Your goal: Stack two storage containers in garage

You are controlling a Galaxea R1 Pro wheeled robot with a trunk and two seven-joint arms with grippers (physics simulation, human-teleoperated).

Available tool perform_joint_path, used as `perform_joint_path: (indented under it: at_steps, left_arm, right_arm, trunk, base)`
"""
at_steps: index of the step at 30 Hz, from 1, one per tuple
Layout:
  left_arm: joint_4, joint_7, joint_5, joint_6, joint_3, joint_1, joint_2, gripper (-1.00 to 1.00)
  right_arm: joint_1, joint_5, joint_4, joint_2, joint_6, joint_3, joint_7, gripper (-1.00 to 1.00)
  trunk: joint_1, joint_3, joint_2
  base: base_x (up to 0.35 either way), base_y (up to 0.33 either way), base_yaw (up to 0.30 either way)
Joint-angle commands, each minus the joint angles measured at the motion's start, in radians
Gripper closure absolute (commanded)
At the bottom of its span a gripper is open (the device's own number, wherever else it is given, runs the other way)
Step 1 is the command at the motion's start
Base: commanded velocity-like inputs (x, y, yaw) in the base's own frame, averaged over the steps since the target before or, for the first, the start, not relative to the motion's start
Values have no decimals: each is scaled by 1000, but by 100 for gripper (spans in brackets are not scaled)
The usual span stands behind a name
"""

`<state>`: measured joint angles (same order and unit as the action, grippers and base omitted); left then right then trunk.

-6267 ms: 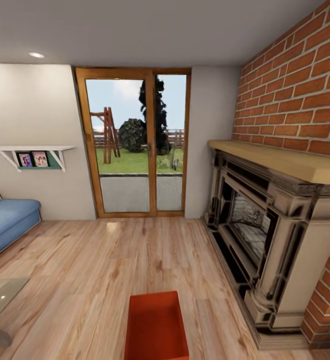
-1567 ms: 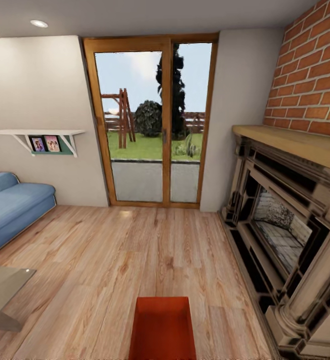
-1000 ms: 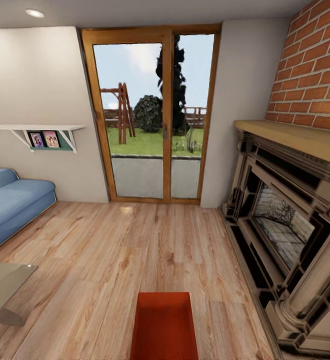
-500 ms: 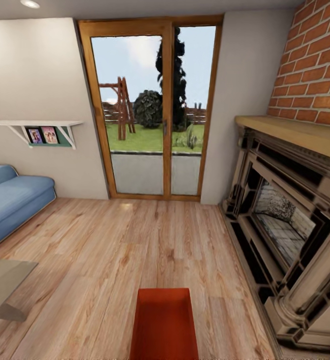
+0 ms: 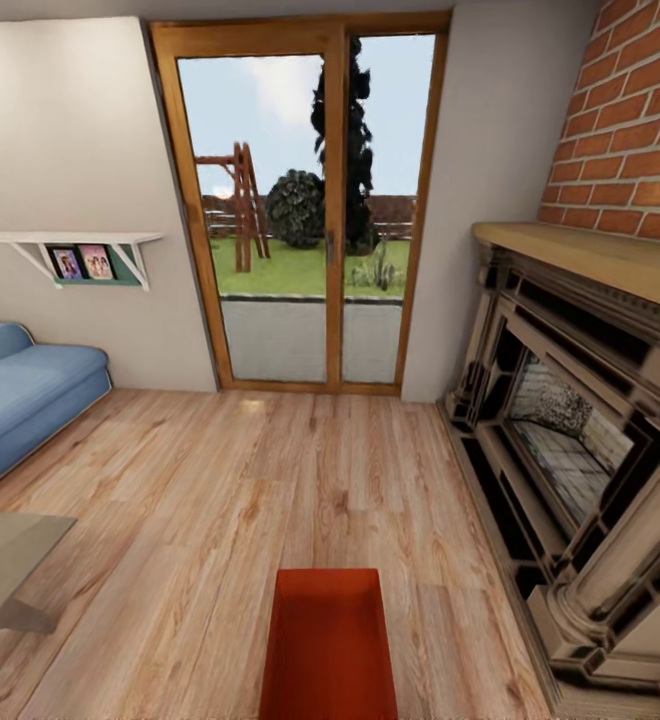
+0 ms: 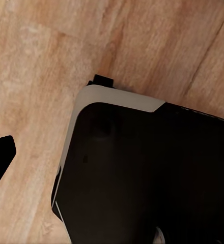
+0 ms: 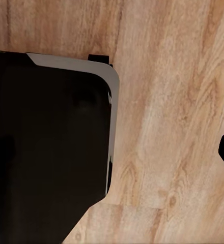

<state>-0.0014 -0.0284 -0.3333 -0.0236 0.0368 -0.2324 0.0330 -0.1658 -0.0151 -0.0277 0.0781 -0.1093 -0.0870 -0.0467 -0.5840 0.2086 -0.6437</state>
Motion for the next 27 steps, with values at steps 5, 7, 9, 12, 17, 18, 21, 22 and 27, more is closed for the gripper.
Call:
perform_joint_path:
  at_steps: [5,7,9,12,17,18,21,22,27]
  left_arm:
    - [-7,-4,2,-4,2,-1,-2,-100]
    - [-12,-4,3,-4,2,-1,-2,-100]
    - [-13,-4,4,-3,4,-1,-1,-100]
    - [-12,-4,5,-3,6,-1,-1,-100]
    - [-14,-4,6,-3,6,-1,-2,-100]
    - [-15,-4,6,-3,6,-1,-2,-100]
    - [-14,-4,6,-3,7,-1,-2,-100]
    - [-14,-4,6,-3,7,-1,-2,-100]
    - [-14,-4,7,-3,8,-1,-2,-100]
  right_arm:
    - [-1,-2,-3,0,-6,-8,-6,-100]
    - [-1,-2,-3,0,-6,-7,-4,-100]
    - [-1,-3,-3,1,-7,-7,-4,-100]
    - [-1,-3,-3,2,-8,-7,-4,-100]
    - [-1,-3,-3,0,-8,-7,-4,-100]
    - [-1,-3,-3,1,-8,-7,-4,-100]
    - [-1,-3,-3,1,-9,-7,-5,-100]
    - [-1,-3,-3,1,-8,-7,-6,-100]
    - [-1,-2,-3,0,-6,-7,-17,-100]
  trunk:
    - [0,10,-1]
    - [0,13,-1]
    - [0,16,-1]
    - [0,21,-1]
    - [0,29,-1]
    - [0,30,-1]
    - [0,35,-1]
    - [0,37,-1]
    - [0,45,-1]
  base:
    - [0,0,0]
    - [0,0,0]
    - [0,0,0]
    - [0,0,0]
    - [0,0,0]
    - [0,0,0]
    - [0,0,0]
    - [0,0,0]
    - [0,0,0]
